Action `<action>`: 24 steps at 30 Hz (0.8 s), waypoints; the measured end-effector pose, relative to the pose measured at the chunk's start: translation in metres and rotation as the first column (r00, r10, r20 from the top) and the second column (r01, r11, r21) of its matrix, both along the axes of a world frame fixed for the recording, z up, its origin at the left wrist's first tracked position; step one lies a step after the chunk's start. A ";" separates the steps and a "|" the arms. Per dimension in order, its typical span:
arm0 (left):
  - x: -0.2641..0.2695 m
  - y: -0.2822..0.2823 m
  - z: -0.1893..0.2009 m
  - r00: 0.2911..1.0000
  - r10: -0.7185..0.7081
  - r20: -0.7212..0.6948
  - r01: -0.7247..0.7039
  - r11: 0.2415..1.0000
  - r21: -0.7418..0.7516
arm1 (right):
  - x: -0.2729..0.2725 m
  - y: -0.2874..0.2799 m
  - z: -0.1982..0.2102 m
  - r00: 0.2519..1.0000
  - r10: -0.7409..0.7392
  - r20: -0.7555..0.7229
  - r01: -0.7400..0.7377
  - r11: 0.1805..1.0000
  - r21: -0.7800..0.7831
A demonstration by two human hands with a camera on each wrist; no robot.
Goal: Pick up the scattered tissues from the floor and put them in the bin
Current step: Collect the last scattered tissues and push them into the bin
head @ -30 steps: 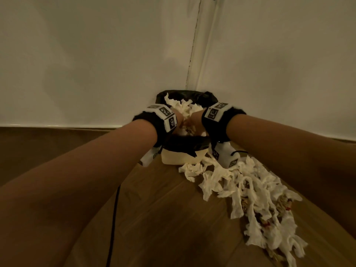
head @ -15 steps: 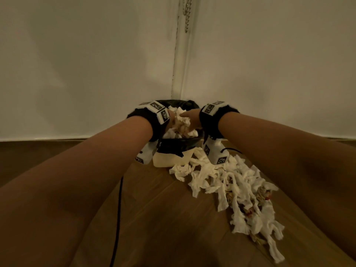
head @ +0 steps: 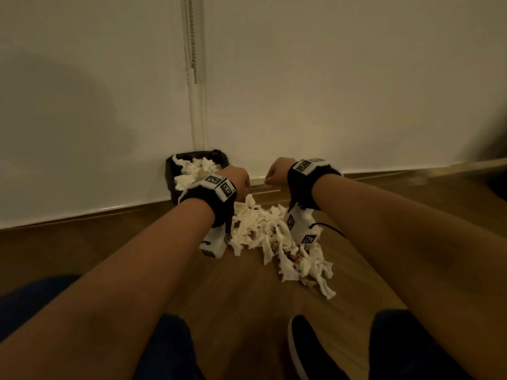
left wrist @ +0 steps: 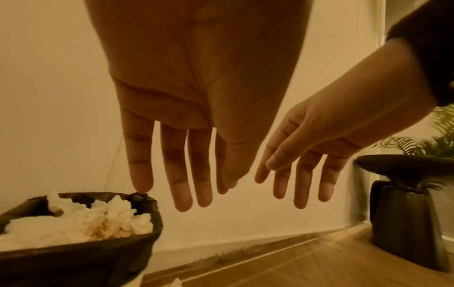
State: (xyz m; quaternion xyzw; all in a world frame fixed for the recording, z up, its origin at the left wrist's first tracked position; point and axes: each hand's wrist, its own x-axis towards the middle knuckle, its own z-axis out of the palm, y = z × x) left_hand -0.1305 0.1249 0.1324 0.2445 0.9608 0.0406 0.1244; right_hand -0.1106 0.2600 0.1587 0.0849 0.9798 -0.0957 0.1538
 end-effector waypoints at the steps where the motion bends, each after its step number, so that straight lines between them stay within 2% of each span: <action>1: 0.010 0.007 0.001 1.000 -0.002 -0.012 0.002 1.000 0.023 | 0.011 0.009 -0.001 0.999 -0.030 -0.011 0.030 0.999 -0.014; 5: 0.040 0.044 -0.005 0.999 -0.038 -0.020 0.040 0.997 0.069 | 0.053 0.057 -0.022 0.991 -0.137 0.012 0.137 0.989 -0.048; 10: 0.064 0.095 -0.034 0.994 -0.097 0.051 0.094 0.994 0.055 | 0.090 0.116 -0.075 0.953 -0.285 0.102 0.295 0.951 -0.092; 18: 0.077 0.156 -0.131 0.972 -0.153 0.180 0.162 0.986 -0.034 | 0.113 0.175 -0.171 0.851 -0.439 0.289 0.496 0.853 -0.164; 24: 0.087 0.189 -0.203 0.917 -0.215 0.337 0.250 0.966 -0.065 | 0.120 0.200 -0.233 0.813 -0.456 0.363 0.518 0.851 -0.091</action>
